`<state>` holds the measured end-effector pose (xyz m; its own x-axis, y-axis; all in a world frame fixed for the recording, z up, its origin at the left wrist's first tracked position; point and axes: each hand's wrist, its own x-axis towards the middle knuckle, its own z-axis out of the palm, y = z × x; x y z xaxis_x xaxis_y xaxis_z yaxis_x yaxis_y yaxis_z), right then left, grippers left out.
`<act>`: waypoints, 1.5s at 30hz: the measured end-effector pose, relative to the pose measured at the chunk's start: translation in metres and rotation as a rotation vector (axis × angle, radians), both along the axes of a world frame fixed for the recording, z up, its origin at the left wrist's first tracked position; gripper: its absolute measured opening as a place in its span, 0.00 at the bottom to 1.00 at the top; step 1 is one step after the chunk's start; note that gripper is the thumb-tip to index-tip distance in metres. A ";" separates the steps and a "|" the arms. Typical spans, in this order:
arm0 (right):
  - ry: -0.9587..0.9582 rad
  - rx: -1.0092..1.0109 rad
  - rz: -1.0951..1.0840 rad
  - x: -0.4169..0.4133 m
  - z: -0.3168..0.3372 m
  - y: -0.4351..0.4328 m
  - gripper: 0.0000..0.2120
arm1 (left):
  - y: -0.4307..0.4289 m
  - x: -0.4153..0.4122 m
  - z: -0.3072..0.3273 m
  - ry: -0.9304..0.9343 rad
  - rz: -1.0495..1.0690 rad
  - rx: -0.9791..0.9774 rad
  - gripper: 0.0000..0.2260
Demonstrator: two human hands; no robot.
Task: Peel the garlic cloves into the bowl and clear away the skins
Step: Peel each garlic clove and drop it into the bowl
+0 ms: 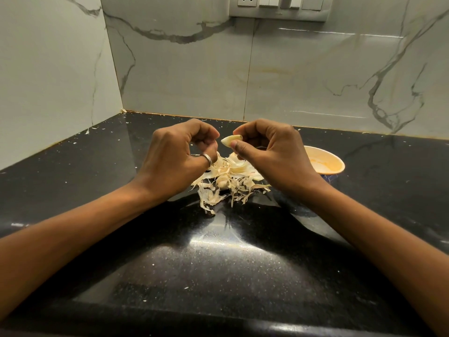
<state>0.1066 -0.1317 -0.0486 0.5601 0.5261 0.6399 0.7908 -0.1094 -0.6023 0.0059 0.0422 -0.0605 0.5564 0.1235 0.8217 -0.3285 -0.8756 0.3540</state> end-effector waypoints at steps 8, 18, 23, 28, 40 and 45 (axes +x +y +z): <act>-0.008 -0.012 0.002 0.000 -0.001 0.001 0.10 | 0.002 0.004 -0.003 0.069 -0.032 0.054 0.10; -0.008 -0.019 0.013 0.001 -0.003 0.001 0.09 | 0.005 0.004 -0.005 0.095 -0.036 0.153 0.13; 0.014 -0.010 0.035 0.003 -0.004 0.001 0.08 | 0.005 0.005 -0.004 0.063 -0.094 0.202 0.12; 0.046 -0.032 0.078 0.003 -0.003 0.000 0.07 | 0.005 0.005 -0.003 0.025 -0.120 0.169 0.10; 0.211 -0.050 0.170 0.002 0.000 -0.003 0.10 | 0.004 0.004 -0.003 -0.020 -0.122 0.185 0.09; 0.232 -0.041 0.183 0.002 0.000 -0.002 0.10 | 0.006 0.005 -0.002 -0.014 -0.138 0.186 0.08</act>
<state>0.1089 -0.1338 -0.0487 0.5822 0.6546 0.4823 0.6413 -0.0050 -0.7673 0.0108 0.0478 -0.0629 0.5460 -0.1075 0.8308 -0.4535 -0.8718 0.1852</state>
